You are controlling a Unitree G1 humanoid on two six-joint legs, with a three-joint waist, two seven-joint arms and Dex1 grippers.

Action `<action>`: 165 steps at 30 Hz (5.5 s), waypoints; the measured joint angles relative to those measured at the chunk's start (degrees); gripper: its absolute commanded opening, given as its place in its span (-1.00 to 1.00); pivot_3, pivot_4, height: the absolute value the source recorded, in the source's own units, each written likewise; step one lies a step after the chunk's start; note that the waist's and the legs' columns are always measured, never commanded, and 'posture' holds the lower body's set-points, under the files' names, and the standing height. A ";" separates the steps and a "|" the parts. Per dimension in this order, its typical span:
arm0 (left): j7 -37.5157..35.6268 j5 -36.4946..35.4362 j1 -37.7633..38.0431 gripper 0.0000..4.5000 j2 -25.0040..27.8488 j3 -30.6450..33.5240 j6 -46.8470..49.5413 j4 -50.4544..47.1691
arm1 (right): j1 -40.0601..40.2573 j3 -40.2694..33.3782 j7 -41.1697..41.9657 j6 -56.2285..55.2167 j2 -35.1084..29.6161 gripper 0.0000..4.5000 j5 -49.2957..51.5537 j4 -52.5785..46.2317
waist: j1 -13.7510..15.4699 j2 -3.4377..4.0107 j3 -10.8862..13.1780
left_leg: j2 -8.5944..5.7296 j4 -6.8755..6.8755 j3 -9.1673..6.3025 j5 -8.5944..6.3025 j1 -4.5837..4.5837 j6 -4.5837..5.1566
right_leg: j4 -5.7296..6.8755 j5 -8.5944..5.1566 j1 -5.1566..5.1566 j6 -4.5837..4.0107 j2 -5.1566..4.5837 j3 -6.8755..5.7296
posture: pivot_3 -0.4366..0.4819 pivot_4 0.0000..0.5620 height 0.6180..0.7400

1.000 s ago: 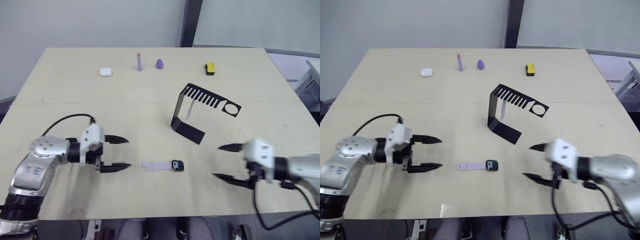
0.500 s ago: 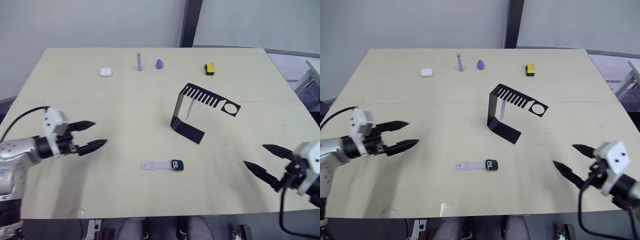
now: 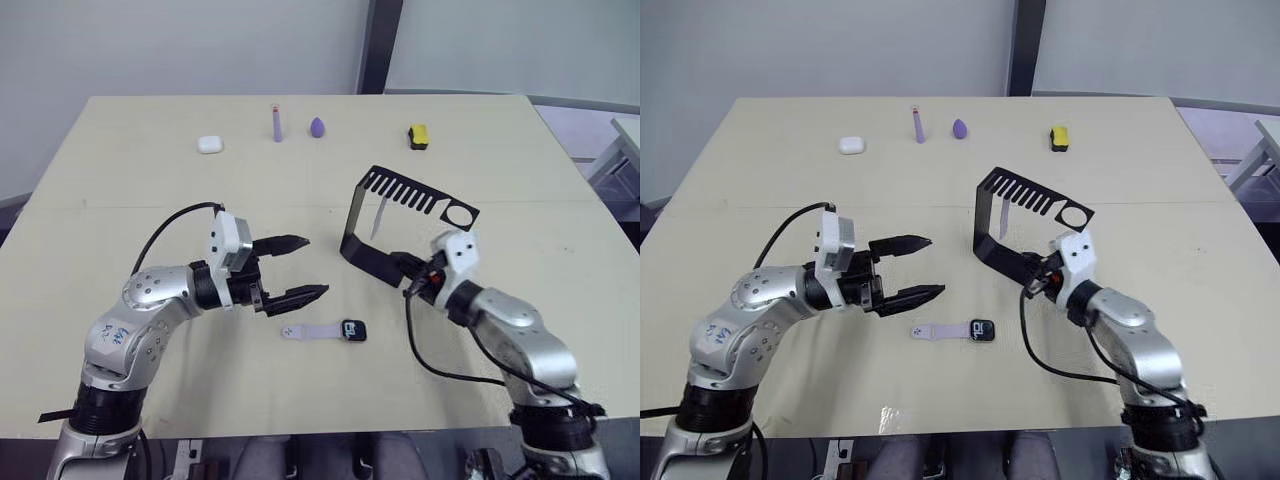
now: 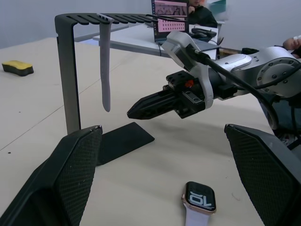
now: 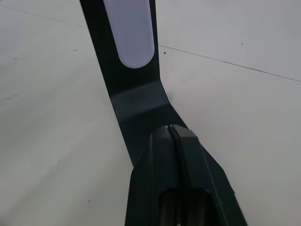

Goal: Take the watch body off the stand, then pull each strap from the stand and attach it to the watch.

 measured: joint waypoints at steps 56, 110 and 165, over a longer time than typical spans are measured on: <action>22.29 25.58 -17.53 -0.96 -29.86 -11.86 -17.15 28.16 | 1.83 0.11 -8.19 6.49 3.84 -1.00 -3.66 -0.19 | 0.08 -0.27 -0.33 | 0.07 0.00 -0.17 -0.01 0.05 0.07 | -0.08 0.01 0.13 0.01 -0.13 -0.21 | -0.05 -0.47 1.00; -18.58 -4.99 -19.10 -1.00 -5.99 -9.43 9.20 16.35 | 21.23 -23.80 2.06 16.60 -8.28 0.23 28.91 -31.57 | 0.54 0.01 -0.05 | 0.05 -0.06 -0.24 -0.05 -0.08 0.09 | -0.54 0.04 0.10 0.09 -0.03 -0.17 | -0.05 -0.47 1.00; -19.13 -8.65 -21.99 -1.00 -10.51 -7.89 14.94 19.46 | -0.14 -10.35 -12.60 12.59 -14.87 -0.41 64.01 -27.22 | 0.24 0.00 -0.04 | -0.01 -0.01 -0.26 -0.05 -0.13 0.18 | -0.49 0.04 0.10 0.08 -0.12 -0.15 | -0.05 -0.47 1.00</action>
